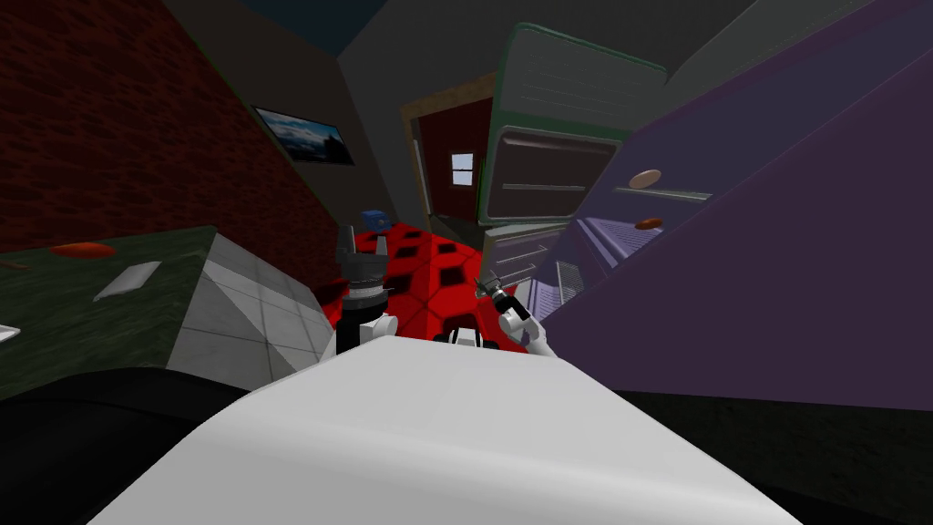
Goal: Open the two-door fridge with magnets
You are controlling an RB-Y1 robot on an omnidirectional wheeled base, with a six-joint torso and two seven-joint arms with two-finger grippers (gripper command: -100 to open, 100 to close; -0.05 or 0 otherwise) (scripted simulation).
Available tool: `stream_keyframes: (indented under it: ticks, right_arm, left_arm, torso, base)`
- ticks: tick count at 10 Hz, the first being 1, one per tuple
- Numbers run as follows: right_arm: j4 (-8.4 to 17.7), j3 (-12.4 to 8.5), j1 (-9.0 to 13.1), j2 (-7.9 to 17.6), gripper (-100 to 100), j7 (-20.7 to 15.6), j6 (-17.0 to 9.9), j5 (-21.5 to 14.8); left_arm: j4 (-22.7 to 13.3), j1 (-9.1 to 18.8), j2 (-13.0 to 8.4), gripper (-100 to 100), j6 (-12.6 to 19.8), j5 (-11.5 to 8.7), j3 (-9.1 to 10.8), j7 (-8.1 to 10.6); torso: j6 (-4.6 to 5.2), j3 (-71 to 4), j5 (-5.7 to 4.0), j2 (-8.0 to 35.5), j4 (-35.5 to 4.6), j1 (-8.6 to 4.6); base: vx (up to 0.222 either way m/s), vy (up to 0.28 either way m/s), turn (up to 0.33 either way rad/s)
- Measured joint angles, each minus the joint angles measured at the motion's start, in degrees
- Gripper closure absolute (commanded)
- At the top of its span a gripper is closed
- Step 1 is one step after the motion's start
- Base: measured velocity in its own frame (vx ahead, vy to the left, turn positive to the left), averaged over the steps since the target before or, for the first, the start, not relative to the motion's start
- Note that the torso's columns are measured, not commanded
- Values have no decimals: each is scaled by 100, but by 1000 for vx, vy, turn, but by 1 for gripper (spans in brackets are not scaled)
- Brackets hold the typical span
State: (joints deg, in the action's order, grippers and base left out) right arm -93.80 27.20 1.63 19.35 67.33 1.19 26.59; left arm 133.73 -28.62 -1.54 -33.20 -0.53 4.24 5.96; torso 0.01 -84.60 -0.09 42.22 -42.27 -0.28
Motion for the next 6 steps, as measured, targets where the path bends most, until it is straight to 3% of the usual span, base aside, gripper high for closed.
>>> stream_keyframes:
  ticks: [3,4,6]
  right_arm:
    - [-110,-11,-57,86,-100,-456,-196,-259]
    - [35,138,100,247,-100,-608,-331,-415]
    - [292,492,358,621,-100,-930,-650,-752]
  left_arm:
    - [0,0,0,0,0,0,0,0]
    - [0,0,1,0,0,0,-1,0]
    - [1,0,1,0,0,0,-1,0]
  torso:
    - [-1,4,11,7,-2,35]
    - [-5,4,19,7,-2,71]
    - [1,7,8,11,-3,20]
  base:
    - [-1,29,20]
    - [-21,141,28]
    - [-19,43,-6]
